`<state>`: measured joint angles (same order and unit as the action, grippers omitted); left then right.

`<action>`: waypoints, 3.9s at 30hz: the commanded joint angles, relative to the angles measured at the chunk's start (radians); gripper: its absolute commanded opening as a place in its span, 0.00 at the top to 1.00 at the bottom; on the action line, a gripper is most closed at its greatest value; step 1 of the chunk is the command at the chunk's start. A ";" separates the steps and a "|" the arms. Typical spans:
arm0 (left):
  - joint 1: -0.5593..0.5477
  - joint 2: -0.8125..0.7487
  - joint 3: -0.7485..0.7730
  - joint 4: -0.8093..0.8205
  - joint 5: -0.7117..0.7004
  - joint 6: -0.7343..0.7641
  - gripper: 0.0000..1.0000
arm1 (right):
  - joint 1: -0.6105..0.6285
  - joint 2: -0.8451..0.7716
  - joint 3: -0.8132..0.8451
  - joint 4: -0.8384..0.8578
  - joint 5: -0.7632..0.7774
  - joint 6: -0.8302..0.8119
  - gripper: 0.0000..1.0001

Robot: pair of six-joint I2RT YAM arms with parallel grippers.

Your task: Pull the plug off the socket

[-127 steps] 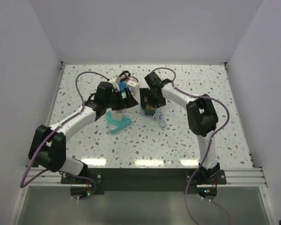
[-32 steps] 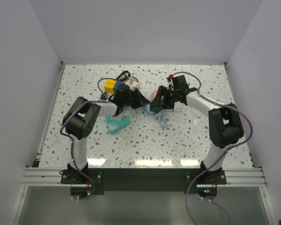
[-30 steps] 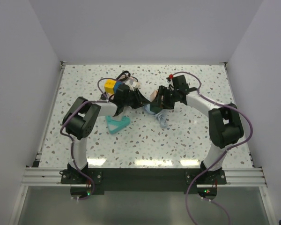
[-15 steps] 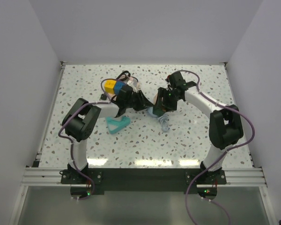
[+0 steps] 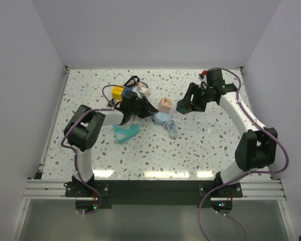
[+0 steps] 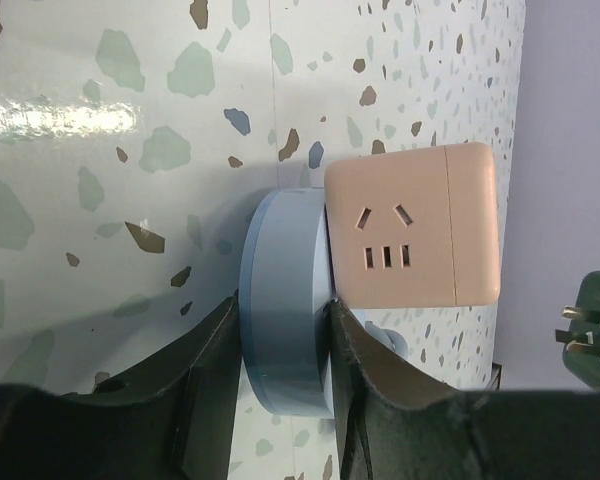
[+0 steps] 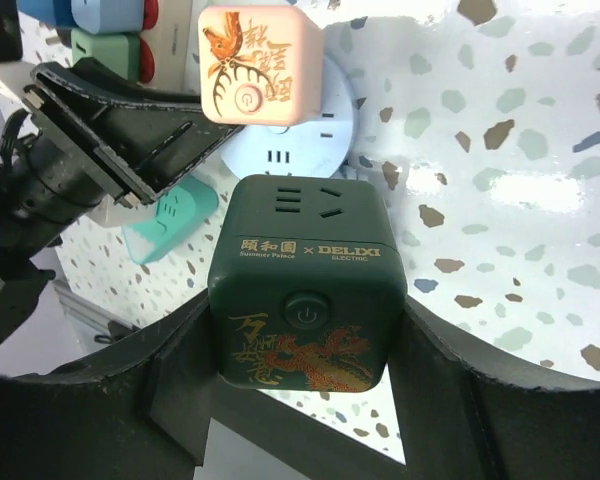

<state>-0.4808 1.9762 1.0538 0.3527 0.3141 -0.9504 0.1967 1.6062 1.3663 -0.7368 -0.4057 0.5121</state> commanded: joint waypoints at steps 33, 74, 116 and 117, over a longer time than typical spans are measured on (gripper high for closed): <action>0.013 -0.056 0.005 -0.095 0.131 0.182 1.00 | -0.349 0.388 0.287 -0.276 1.010 0.112 0.06; -0.018 -0.076 0.029 -0.023 0.137 0.088 1.00 | 0.185 0.400 0.186 0.119 0.105 0.146 0.08; 0.007 0.174 0.008 -0.106 -0.023 0.124 1.00 | 0.118 0.288 0.257 -0.074 0.084 -0.084 1.00; 0.007 0.176 0.008 -0.106 -0.020 0.125 1.00 | 0.115 0.291 0.267 -0.094 0.077 -0.093 1.00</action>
<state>-0.5064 2.0647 1.1007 0.4358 0.4709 -0.9062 0.3416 2.0258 1.6054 -0.7433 -0.2428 0.4992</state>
